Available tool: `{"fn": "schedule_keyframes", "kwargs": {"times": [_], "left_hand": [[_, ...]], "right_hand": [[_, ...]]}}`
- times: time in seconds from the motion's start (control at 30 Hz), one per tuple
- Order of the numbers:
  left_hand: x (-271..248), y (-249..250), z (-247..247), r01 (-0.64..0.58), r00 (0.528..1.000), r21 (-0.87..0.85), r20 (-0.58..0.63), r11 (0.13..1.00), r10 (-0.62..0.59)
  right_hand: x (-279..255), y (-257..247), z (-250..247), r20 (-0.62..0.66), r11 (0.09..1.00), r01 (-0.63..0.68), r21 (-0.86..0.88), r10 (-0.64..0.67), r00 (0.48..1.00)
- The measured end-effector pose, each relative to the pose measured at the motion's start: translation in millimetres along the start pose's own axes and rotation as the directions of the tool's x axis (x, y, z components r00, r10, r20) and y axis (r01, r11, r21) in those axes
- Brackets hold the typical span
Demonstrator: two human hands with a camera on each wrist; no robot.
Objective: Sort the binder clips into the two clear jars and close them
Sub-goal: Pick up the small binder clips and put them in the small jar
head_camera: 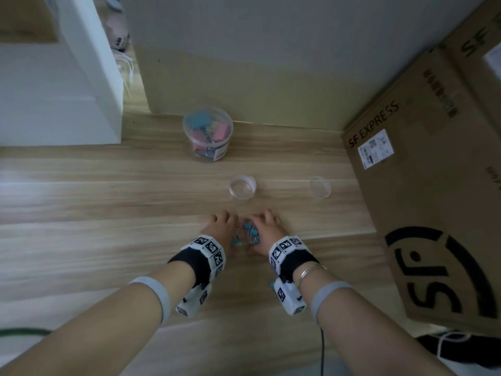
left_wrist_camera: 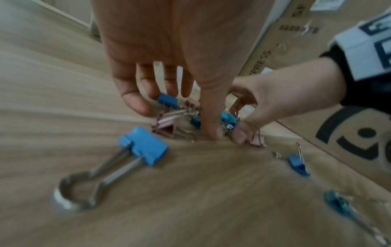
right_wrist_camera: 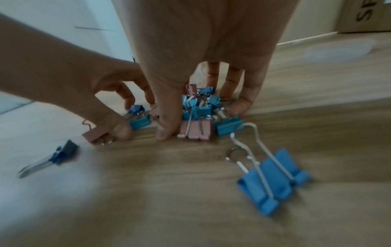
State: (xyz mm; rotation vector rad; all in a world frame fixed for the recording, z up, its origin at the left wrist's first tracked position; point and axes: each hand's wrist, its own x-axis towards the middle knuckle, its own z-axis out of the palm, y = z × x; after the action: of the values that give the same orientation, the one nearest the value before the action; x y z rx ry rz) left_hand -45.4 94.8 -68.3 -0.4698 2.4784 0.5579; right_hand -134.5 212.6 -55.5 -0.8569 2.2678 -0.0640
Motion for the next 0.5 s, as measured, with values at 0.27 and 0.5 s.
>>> {"fn": "schedule_keyframes", "kwargs": {"times": [0.27,0.5], "left_hand": [[-1,-1,-3,-0.018,0.997,-0.172,-0.073,0.985,0.006],[3,-6,-3,-0.048,0.987,-0.167,-0.160,0.985,0.021]], "right_hand": [[6,-2,1,-0.107,0.990,0.083,0.114,-0.071,0.992],[13,4,-3,-0.167,0.989,0.096,0.112,-0.076,0.983]]}}
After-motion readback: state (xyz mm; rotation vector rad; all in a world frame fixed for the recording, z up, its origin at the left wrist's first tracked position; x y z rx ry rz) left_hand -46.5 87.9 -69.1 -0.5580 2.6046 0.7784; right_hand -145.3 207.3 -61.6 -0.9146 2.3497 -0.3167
